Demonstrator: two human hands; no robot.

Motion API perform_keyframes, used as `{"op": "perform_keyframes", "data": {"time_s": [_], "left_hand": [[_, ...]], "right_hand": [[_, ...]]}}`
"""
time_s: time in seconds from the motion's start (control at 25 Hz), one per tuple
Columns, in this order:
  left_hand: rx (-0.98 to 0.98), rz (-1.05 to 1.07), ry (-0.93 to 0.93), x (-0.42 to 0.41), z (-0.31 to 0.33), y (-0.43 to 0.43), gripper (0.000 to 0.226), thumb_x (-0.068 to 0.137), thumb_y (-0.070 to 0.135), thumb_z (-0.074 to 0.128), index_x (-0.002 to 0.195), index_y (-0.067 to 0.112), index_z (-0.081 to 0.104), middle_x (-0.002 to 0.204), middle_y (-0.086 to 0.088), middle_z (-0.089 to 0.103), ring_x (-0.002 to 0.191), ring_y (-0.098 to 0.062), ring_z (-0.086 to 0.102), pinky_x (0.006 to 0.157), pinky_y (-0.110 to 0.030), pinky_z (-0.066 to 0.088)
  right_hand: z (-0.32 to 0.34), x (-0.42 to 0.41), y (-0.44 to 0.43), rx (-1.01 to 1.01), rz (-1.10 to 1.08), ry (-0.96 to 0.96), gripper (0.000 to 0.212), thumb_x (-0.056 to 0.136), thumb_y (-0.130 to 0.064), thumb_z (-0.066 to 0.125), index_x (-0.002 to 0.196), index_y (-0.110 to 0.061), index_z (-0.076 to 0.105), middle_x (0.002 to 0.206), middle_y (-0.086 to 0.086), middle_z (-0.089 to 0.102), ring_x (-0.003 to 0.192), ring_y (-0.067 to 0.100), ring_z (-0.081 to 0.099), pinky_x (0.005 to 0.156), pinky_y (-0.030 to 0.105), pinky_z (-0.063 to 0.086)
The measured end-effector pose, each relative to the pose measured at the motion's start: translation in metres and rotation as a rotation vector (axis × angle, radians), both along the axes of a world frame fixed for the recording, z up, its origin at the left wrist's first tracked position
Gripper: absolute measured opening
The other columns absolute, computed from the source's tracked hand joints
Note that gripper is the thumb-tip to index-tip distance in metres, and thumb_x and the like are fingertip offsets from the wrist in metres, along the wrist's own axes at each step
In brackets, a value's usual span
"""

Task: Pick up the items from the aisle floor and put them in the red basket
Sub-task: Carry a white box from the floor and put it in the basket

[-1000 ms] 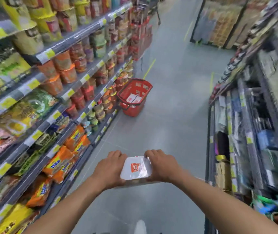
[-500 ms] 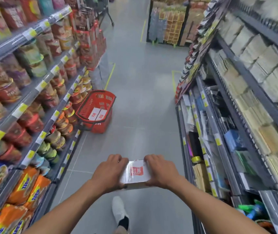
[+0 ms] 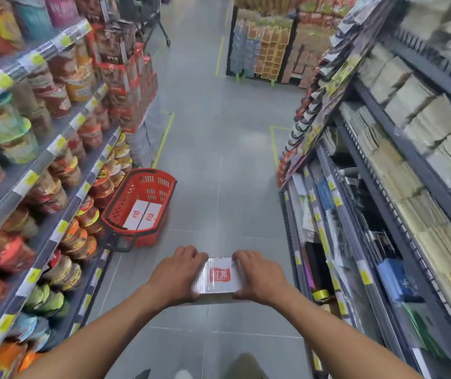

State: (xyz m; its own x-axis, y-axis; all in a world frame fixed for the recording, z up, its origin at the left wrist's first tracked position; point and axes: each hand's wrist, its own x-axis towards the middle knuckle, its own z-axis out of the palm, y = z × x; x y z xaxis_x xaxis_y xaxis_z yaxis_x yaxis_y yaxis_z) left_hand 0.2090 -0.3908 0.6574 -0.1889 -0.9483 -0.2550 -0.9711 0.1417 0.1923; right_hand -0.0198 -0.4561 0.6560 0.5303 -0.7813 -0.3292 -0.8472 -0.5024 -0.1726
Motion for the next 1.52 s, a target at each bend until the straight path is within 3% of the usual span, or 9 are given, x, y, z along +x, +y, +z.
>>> {"op": "perform_keyframes", "data": {"time_s": [0.12, 0.36, 0.76, 0.88, 1.12, 1.32, 1.52], "left_hand": [[0.005, -0.018, 0.019, 0.014, -0.003, -0.054, 0.076, 0.073, 0.059, 0.066, 0.137, 0.027, 0.039, 0.128, -0.001, 0.045, 0.122, -0.025, 0.044, 0.084, -0.044, 0.053], [-0.001, 0.015, 0.004, 0.036, -0.016, -0.156, 0.076, 0.073, 0.061, 0.065, 0.136, 0.028, 0.040, 0.128, 0.000, 0.046, 0.120, -0.023, 0.044, 0.082, -0.042, 0.052], [0.021, 0.351, -0.001, 0.093, -0.035, -0.296, 0.081, 0.070, 0.059, 0.068, 0.139, 0.027, 0.042, 0.128, -0.001, 0.048, 0.118, -0.024, 0.046, 0.081, -0.037, 0.049], [0.047, 0.471, 0.022, 0.121, -0.041, -0.310, 0.087, 0.066, 0.068, 0.057, 0.140, 0.027, 0.041, 0.129, -0.002, 0.047, 0.119, -0.026, 0.045, 0.083, -0.043, 0.054], [0.059, 0.679, 0.033, 0.188, -0.067, -0.329, 0.090, 0.070, 0.066, 0.075, 0.142, 0.027, 0.039, 0.131, -0.003, 0.048, 0.119, -0.024, 0.046, 0.080, -0.039, 0.055], [0.042, 0.833, 0.067, 0.251, -0.077, -0.345, 0.090, 0.075, 0.053, 0.077, 0.148, 0.023, 0.034, 0.140, -0.005, 0.042, 0.126, -0.026, 0.041, 0.089, -0.039, 0.050], [0.053, 1.012, 0.112, 0.298, -0.094, -0.367, 0.093, 0.078, 0.057, 0.074, 0.151, 0.020, 0.029, 0.140, -0.005, 0.038, 0.129, -0.027, 0.038, 0.096, -0.039, 0.047]], "right_hand": [[-0.003, 0.011, -0.052, -0.006, -0.012, -0.021, 0.079, 0.068, -0.058, 0.081, 0.131, -0.034, 0.041, 0.134, -0.011, 0.054, 0.123, 0.019, 0.052, 0.085, 0.044, 0.055], [-0.016, 0.035, -0.163, 0.009, 0.025, -0.038, 0.077, 0.068, -0.063, 0.078, 0.130, -0.033, 0.042, 0.132, -0.011, 0.054, 0.121, 0.018, 0.052, 0.085, 0.043, 0.054], [-0.028, 0.132, -0.376, 0.109, 0.324, -0.048, 0.074, 0.072, -0.054, 0.080, 0.132, -0.032, 0.042, 0.136, -0.012, 0.051, 0.128, 0.018, 0.047, 0.086, 0.041, 0.052], [-0.033, 0.179, -0.411, 0.119, 0.444, -0.020, 0.074, 0.073, -0.053, 0.081, 0.132, -0.032, 0.042, 0.137, -0.013, 0.051, 0.131, 0.017, 0.045, 0.085, 0.040, 0.053], [-0.049, 0.283, -0.459, 0.125, 0.646, 0.028, 0.077, 0.075, -0.056, 0.079, 0.136, -0.029, 0.041, 0.142, -0.010, 0.050, 0.135, 0.017, 0.043, 0.088, 0.042, 0.055], [-0.056, 0.373, -0.487, 0.084, 0.792, 0.074, 0.078, 0.076, -0.051, 0.080, 0.138, -0.025, 0.039, 0.144, -0.009, 0.046, 0.137, 0.018, 0.041, 0.084, 0.043, 0.057], [-0.073, 0.454, -0.508, 0.055, 0.897, 0.077, 0.090, 0.080, -0.049, 0.078, 0.152, -0.026, 0.030, 0.151, -0.007, 0.041, 0.143, 0.020, 0.036, 0.094, 0.043, 0.054]]}}
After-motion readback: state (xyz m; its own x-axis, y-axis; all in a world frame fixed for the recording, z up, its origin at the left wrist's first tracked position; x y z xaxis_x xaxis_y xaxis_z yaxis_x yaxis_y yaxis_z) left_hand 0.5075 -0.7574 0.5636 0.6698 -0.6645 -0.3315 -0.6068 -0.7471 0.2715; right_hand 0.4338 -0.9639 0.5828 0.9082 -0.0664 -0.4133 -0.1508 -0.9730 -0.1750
